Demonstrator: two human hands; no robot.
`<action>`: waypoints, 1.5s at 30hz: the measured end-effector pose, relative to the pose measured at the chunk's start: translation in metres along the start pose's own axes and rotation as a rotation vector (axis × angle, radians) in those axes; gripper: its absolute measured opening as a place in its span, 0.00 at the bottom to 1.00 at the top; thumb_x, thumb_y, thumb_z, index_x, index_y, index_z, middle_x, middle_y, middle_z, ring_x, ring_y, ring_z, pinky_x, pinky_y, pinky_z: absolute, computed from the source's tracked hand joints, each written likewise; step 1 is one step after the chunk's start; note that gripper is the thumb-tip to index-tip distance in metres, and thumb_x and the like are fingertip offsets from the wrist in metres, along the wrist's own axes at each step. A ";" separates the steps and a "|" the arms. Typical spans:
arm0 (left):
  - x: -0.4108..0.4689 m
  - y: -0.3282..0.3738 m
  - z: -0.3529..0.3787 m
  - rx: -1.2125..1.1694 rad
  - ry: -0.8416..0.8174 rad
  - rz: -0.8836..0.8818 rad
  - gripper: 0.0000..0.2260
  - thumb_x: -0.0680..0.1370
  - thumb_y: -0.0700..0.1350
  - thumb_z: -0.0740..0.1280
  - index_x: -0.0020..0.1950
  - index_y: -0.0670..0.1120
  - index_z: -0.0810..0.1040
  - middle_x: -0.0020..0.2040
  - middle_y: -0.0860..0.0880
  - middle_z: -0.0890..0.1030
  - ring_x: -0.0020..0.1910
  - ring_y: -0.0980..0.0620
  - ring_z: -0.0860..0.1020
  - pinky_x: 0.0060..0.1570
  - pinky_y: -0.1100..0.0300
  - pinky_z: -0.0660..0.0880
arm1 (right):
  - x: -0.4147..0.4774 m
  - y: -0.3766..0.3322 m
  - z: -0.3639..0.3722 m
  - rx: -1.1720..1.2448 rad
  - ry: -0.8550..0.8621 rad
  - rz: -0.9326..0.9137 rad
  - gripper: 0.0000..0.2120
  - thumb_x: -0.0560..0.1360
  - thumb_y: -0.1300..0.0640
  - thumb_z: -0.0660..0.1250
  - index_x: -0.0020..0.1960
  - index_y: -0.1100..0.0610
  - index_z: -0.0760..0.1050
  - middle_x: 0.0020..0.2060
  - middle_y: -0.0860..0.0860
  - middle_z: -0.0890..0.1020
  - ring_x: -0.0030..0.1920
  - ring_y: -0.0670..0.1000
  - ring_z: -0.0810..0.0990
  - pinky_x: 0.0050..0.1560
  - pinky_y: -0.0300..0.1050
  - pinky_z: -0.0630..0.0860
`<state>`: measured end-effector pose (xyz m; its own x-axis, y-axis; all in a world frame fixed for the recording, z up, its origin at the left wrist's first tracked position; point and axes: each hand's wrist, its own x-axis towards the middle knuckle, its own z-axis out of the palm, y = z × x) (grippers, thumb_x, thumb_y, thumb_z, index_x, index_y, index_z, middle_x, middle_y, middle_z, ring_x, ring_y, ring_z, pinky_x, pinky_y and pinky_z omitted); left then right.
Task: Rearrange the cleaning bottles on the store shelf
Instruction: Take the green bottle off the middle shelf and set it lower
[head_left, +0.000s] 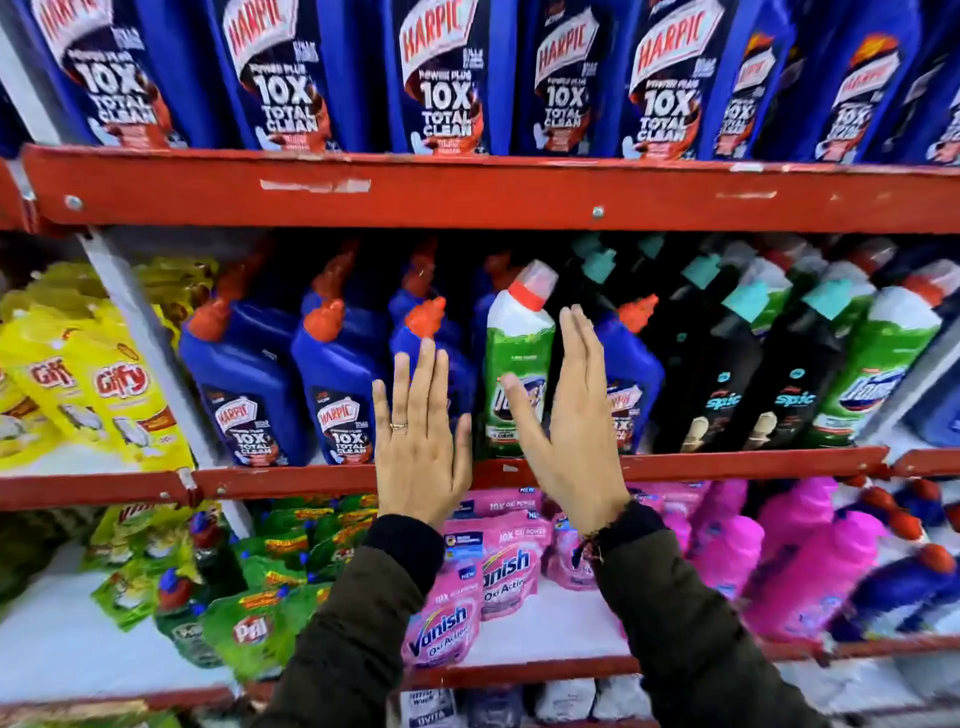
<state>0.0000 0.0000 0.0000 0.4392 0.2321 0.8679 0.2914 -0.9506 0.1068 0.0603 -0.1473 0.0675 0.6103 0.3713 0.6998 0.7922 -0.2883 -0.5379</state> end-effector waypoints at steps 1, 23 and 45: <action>-0.002 -0.002 0.003 0.015 0.009 -0.010 0.30 0.84 0.49 0.55 0.84 0.40 0.52 0.85 0.46 0.50 0.84 0.47 0.44 0.83 0.46 0.42 | 0.004 -0.001 0.003 0.014 0.030 0.000 0.38 0.85 0.49 0.66 0.85 0.62 0.52 0.85 0.56 0.55 0.87 0.50 0.52 0.85 0.39 0.51; -0.024 -0.024 0.072 -0.048 0.130 0.108 0.33 0.85 0.50 0.54 0.85 0.42 0.42 0.85 0.45 0.40 0.84 0.47 0.41 0.83 0.47 0.40 | 0.034 -0.005 0.026 -0.095 0.148 0.123 0.30 0.79 0.41 0.73 0.72 0.55 0.68 0.62 0.50 0.80 0.59 0.54 0.83 0.52 0.56 0.83; -0.025 -0.025 0.073 -0.079 0.106 0.089 0.30 0.87 0.50 0.50 0.84 0.44 0.38 0.84 0.48 0.34 0.83 0.49 0.36 0.82 0.48 0.36 | -0.083 0.046 0.013 -0.090 -0.205 0.419 0.28 0.68 0.42 0.82 0.56 0.49 0.68 0.48 0.46 0.83 0.47 0.50 0.84 0.44 0.51 0.81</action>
<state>0.0438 0.0331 -0.0597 0.3666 0.1273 0.9216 0.1853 -0.9807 0.0617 0.0461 -0.1803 -0.0215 0.8721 0.3706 0.3196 0.4802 -0.5224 -0.7047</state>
